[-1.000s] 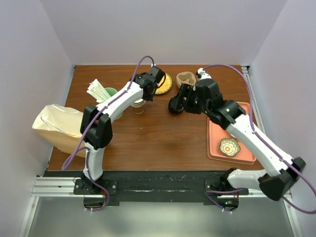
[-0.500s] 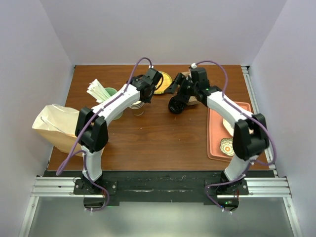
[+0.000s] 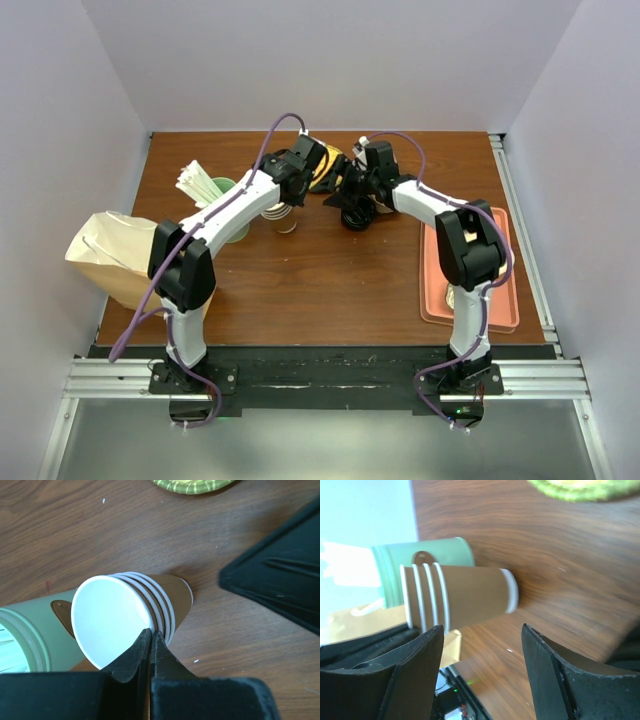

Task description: Pack the takeout coffee

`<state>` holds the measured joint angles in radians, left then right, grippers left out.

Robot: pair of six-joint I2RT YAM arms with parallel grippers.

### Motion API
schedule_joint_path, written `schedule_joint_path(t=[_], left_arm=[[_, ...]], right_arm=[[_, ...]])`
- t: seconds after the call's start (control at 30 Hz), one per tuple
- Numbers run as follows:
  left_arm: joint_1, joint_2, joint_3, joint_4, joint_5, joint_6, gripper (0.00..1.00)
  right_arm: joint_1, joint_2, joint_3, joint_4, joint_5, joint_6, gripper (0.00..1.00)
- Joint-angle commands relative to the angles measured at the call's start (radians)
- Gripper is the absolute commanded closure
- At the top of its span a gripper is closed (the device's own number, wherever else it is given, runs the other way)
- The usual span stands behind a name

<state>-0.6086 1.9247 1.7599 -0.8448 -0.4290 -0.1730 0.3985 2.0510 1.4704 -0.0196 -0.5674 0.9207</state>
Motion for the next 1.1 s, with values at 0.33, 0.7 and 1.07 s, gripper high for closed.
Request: schedule_joint_path(t=[0.33, 0.7, 1.07], left_arm=[[-0.003, -0.064, 0.015, 0.066, 0.044, 0.003, 1.00], [-0.013, -0.044, 0.035, 0.067, 0.038, 0.004, 1.00], [-0.013, -0.030, 0.056, 0.067, 0.029, 0.003, 1.00]], right_arm=[[0.049, 0.075, 0.148, 0.127, -0.147, 0.061, 0.34], [0.065, 0.106, 0.172, 0.099, -0.140, 0.066, 0.40], [0.065, 0.138, 0.200, 0.055, -0.127, 0.055, 0.43]])
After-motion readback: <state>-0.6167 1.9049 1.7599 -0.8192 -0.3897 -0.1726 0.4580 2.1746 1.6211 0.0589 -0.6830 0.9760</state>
